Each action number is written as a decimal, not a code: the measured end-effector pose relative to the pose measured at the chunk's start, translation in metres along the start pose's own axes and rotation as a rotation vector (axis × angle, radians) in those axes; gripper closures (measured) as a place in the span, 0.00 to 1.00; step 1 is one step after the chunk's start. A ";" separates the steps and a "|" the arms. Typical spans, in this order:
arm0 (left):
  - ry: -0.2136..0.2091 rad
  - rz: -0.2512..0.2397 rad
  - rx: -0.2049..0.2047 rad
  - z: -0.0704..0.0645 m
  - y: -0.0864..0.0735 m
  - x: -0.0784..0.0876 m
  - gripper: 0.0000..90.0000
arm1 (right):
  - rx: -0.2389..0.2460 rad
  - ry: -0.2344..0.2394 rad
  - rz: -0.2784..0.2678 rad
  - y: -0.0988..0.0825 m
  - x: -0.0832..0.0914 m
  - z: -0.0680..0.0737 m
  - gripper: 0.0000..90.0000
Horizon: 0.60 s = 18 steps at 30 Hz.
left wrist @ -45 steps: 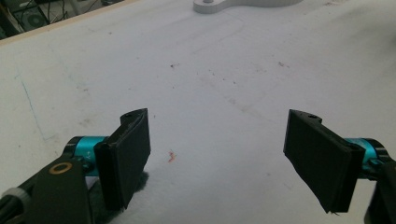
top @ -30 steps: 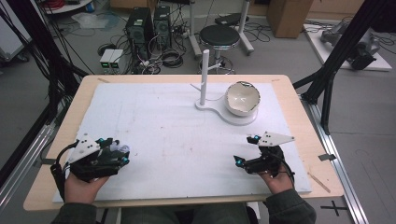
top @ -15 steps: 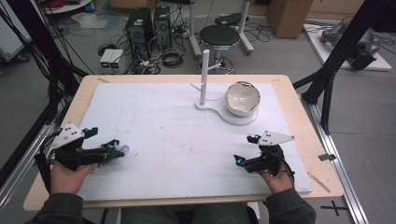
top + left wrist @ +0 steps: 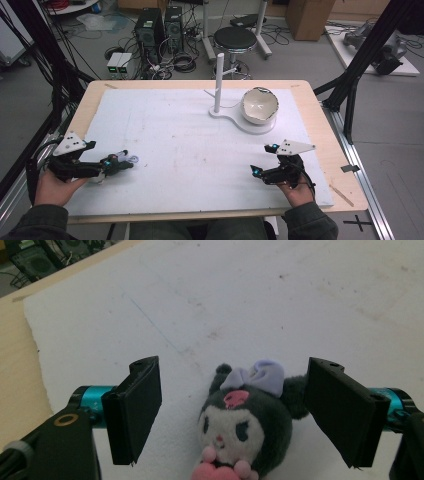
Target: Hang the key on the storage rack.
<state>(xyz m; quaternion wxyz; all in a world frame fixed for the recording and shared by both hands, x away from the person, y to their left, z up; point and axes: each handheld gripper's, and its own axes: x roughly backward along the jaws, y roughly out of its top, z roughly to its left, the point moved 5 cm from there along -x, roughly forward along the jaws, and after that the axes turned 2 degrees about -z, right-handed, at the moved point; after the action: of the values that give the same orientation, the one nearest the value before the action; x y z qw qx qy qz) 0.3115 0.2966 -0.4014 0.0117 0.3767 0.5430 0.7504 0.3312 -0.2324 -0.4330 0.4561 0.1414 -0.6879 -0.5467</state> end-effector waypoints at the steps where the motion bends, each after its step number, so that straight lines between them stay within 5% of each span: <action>1: -0.002 0.005 -0.003 0.000 -0.002 -0.001 0.26 | -0.002 0.001 -0.001 0.000 0.000 0.000 0.11; 18: -0.069 0.139 -0.041 0.002 -0.033 -0.023 0.27 | -0.020 -0.003 -0.021 0.001 0.002 -0.003 0.11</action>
<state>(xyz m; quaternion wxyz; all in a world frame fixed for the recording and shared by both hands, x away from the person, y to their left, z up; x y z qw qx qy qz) 0.3161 0.3016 -0.4416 -0.0141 0.4391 0.4994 0.7467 0.3326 -0.2347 -0.4309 0.4505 0.1432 -0.6817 -0.5583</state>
